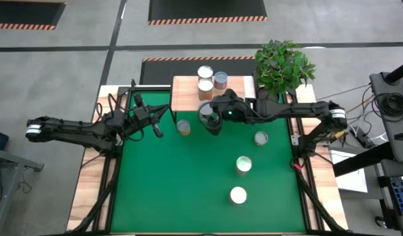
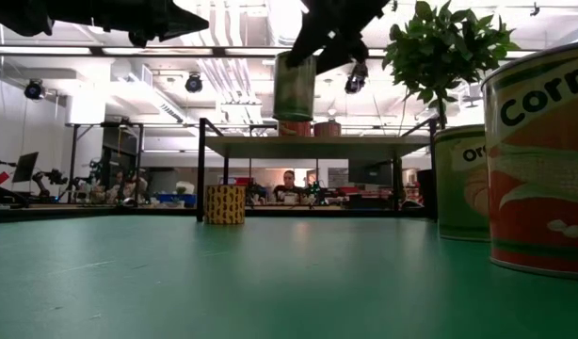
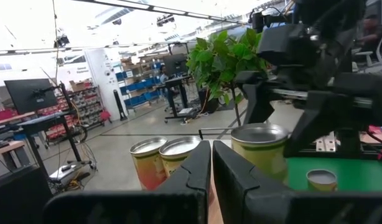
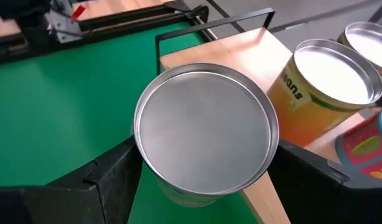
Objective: Pick and place cans onto a shelf
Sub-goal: Put the canned pears on the shelf
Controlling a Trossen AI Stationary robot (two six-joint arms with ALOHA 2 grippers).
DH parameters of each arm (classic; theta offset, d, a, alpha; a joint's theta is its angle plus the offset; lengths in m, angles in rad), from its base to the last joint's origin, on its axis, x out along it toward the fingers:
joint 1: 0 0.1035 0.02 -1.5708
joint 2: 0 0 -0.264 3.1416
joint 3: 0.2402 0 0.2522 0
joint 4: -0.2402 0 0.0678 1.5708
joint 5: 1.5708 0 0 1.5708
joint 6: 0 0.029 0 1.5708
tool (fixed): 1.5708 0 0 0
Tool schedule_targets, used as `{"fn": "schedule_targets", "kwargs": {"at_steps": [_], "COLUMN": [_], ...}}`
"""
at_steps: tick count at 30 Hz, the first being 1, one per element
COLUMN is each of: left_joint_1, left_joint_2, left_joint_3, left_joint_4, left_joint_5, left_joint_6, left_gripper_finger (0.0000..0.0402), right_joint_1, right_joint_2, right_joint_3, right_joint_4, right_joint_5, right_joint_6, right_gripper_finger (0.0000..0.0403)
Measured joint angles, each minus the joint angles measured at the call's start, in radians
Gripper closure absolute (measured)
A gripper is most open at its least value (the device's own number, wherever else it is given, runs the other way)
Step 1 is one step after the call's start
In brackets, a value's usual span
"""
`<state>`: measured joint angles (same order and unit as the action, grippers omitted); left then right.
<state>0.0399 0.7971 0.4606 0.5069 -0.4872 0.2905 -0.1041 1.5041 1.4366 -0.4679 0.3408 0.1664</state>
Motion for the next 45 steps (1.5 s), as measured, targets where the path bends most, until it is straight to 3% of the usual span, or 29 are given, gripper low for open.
{"fn": "schedule_targets", "kwargs": {"at_steps": [7, 26, 37, 45], "left_joint_1": [0.000, 0.000, 0.000, 0.000], "left_joint_2": [0.000, 0.000, 0.000, 0.000], "left_joint_3": [0.000, 0.000, 0.000, 0.000], "left_joint_4": [0.001, 0.001, 0.002, 0.001], "left_joint_5": [0.000, 0.000, 0.000, 0.000], "left_joint_6": [0.000, 0.000, 0.000, 0.000], "left_gripper_finger": [0.0402, 0.0402, 0.0402, 0.0402], "right_joint_1": [-0.032, -0.088, -0.106, -0.114], "right_joint_2": [0.005, 0.050, 0.059, 0.051], "right_joint_3": [0.000, -0.002, -0.002, -0.001], "right_joint_4": [-0.002, 0.006, 0.006, 0.004], "right_joint_5": [0.016, 0.040, 0.053, 0.053], "right_joint_6": [0.073, 0.043, 0.035, 0.026], "right_gripper_finger": [0.0106, 0.0104, 0.0049, 0.0044]}}
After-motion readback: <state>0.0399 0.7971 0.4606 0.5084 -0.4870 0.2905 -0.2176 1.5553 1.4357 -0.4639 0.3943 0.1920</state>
